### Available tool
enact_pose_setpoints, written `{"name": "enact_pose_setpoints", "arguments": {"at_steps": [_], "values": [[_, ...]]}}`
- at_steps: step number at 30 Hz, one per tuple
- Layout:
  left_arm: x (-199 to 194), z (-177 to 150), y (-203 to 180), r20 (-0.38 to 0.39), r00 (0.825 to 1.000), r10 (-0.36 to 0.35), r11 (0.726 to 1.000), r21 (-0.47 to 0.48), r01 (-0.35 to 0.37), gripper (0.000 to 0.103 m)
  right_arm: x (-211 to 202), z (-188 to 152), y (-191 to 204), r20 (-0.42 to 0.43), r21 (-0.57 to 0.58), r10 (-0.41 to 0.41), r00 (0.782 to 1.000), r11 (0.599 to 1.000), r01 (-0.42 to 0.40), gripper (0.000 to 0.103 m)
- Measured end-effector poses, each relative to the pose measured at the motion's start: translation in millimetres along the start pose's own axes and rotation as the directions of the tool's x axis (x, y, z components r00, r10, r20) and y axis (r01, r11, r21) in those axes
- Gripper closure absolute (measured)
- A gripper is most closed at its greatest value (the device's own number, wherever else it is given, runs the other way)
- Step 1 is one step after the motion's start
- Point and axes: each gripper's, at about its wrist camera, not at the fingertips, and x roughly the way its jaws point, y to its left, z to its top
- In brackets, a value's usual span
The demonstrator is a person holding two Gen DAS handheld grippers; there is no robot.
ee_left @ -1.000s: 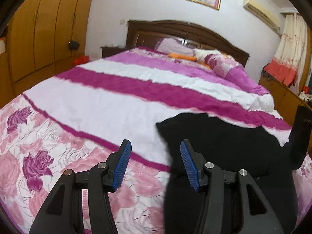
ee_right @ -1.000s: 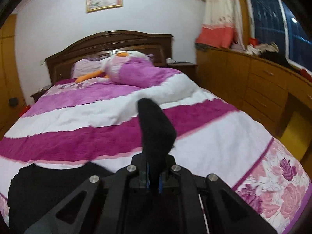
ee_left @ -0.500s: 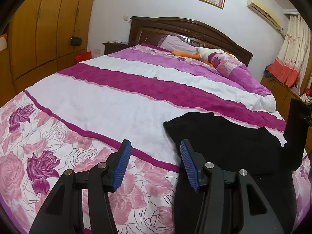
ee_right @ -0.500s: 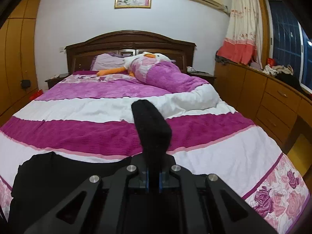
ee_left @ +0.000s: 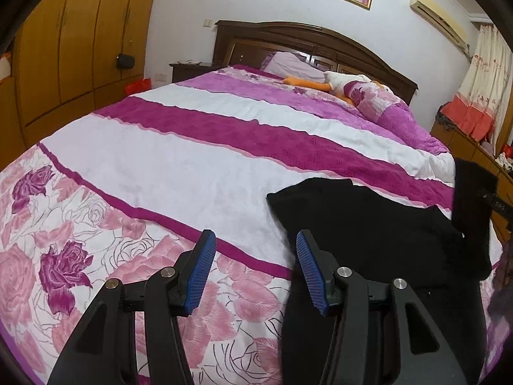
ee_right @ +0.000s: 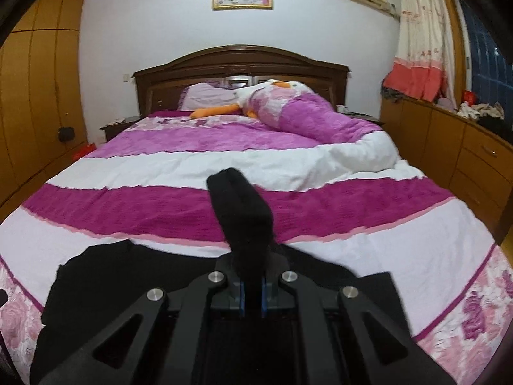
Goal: Fold small clothes
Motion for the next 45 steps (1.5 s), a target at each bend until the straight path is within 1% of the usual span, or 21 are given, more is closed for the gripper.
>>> {"name": "enact_pose_setpoints", "arguments": {"at_steps": [3,5,10,14,16,18,22,26,28,30,31,33,36,38,40,43,44,45], "values": [[-1.7,0.2,2.4,0.004,1.0,-0.001,1.0,-0.001,0.001,0.068,8.3,-5.6,24.1,-0.013,-0.062,-0.021,1.0,0.998,0.02,0.097],[-0.6,0.5,6.7,-0.004,1.0,-0.001,1.0,-0.018,0.001,0.068,12.1,-6.8,36.3,-0.016,-0.091,-0.025,1.0,0.996,0.023,0.097],[5.2,1.1,17.8,-0.023,1.0,0.01,0.999,-0.044,-0.011,0.068,8.5,-4.1,54.3,-0.002,-0.104,0.019,1.0,0.994,-0.019,0.097],[6.2,-1.4,22.1,-0.039,0.997,0.061,0.998,-0.025,-0.062,0.068,4.9,-4.4,61.4,0.004,-0.124,0.047,0.999,0.991,-0.046,0.097],[2.0,-1.1,22.0,-0.022,0.999,0.049,0.999,-0.021,-0.05,0.068,5.9,-6.9,65.7,-0.002,-0.136,0.058,0.998,0.989,-0.058,0.097],[0.8,-0.6,20.4,-0.016,0.999,0.052,0.999,-0.016,-0.052,0.068,6.5,-10.2,70.2,-0.003,-0.156,0.054,0.999,0.986,-0.054,0.097],[6.3,-1.7,20.4,-0.043,0.997,0.057,0.998,-0.004,-0.057,0.068,8.3,-15.5,79.4,-0.017,-0.183,0.072,0.997,0.98,-0.074,0.097],[5.0,-0.9,27.0,-0.046,0.998,0.048,0.998,-0.027,-0.049,0.068,7.7,-18.3,89.7,-0.011,-0.199,0.094,0.996,0.975,-0.094,0.097],[4.1,-0.3,29.3,-0.048,0.996,0.072,0.997,-0.023,-0.073,0.068,5.7,-20.9,95.7,-0.005,-0.197,0.125,0.992,0.973,-0.123,0.097],[0.2,1.8,30.9,-0.021,0.992,0.124,0.992,-0.014,-0.124,0.068,5.5,-23.5,101.7,-0.006,-0.197,0.147,0.989,0.969,-0.145,0.097],[-1.3,2.5,31.8,-0.013,0.991,0.135,0.991,-0.014,-0.136,0.068,5.4,-25.5,105.4,-0.007,-0.197,0.166,0.986,0.967,-0.164,0.097],[-1.0,3.4,35.6,-0.015,0.991,0.136,0.99,-0.02,-0.136,0.068,5.3,-32.0,115.4,-0.004,-0.198,0.206,0.979,0.959,-0.203,0.097],[4.8,0.5,39.4,-0.051,0.989,0.141,0.989,-0.026,-0.142,0.068,9.1,-44.7,133.0,-0.018,-0.2,0.248,0.969,0.948,-0.246,0.097],[7.3,-0.3,39.8,-0.061,0.988,0.145,0.989,-0.022,-0.147,0.068,11.6,-55.2,147.7,-0.029,-0.237,0.24,0.97,0.942,-0.24,0.097],[8.4,-0.6,38.6,-0.063,0.987,0.145,0.989,-0.015,-0.147,0.068,13.2,-65.9,163.4,-0.034,-0.293,0.213,0.976,0.932,-0.213,0.097],[9.4,-1.6,35.9,-0.067,0.989,0.135,0.991,-0.007,-0.136,0.068,18.2,-85.9,187.8,-0.072,-0.389,0.202,0.977,0.896,-0.214,0.095],[10.1,-2.4,34.2,-0.07,0.989,0.133,0.991,0.001,-0.133,0.068,21.2,-92.6,195.5,-0.104,-0.414,0.21,0.972,0.88,-0.234,0.093],[10.5,-3.0,32.4,-0.071,0.989,0.133,0.991,0.009,-0.133,0.068,24.4,-98.7,202.7,-0.154,-0.432,0.225,0.962,0.86,-0.27,0.087]]}}
